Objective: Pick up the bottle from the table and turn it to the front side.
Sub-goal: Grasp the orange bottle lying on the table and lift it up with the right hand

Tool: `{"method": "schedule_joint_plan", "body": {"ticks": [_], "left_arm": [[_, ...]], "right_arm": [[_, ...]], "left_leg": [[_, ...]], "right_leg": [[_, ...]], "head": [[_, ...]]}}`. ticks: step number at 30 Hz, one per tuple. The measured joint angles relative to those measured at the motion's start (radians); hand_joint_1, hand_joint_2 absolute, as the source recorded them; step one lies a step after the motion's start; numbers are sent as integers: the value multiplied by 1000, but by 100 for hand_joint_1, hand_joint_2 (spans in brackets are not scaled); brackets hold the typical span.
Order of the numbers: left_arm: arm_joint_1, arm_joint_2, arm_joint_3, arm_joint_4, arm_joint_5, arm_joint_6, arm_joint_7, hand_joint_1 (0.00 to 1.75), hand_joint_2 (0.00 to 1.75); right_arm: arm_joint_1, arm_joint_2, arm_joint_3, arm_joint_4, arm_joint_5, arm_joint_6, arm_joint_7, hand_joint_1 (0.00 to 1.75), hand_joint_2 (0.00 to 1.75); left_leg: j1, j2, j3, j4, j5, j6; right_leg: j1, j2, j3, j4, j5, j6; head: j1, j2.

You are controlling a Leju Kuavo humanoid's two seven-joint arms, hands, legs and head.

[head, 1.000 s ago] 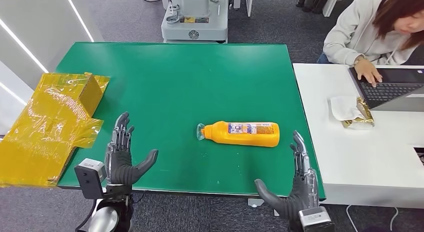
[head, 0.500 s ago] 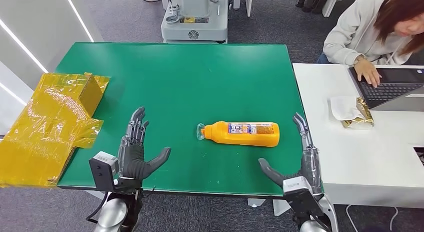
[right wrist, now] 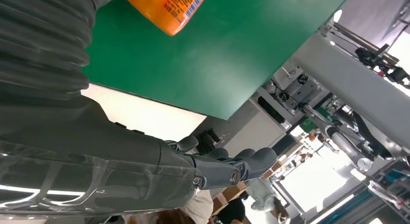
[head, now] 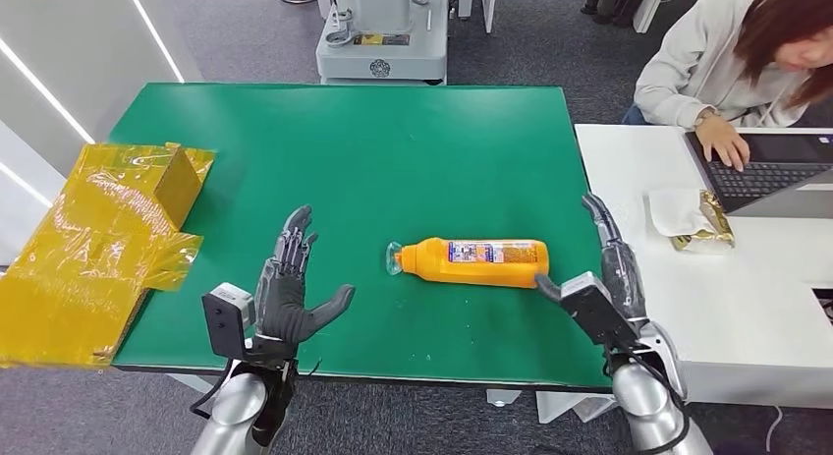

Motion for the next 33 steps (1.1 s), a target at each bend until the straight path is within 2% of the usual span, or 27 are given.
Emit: {"method": "schedule_joint_plan", "body": {"ticks": [7,14,23,33], "left_arm": [[-16,1,-10,27,8,0,-4,0,175],[-37,0,-22,36,9,-5,-3,0,175],[-42,2,-24,35,6,-3,20,0,175],[-34,18,-21,33,28,6,37,0,175]], "right_arm": [[-119,-29,75,125,41,20,8,0,175],[-322,-28,209,314,46,132,20,0,175],[-592,36,416,579,109,285,69,0,175],[-737,61,549,712,68,427,39,0,175]], "left_leg": [[0,0,0,0,0,0],[0,0,0,0,1,1],[0,0,0,0,2,1],[0,-1,-1,0,2,1]], "right_leg": [[0,0,0,0,0,0],[0,0,0,1,0,0],[0,0,0,1,1,0],[0,-1,0,1,1,0]], "head": [[0,0],[0,0],[0,0],[0,0]]}}
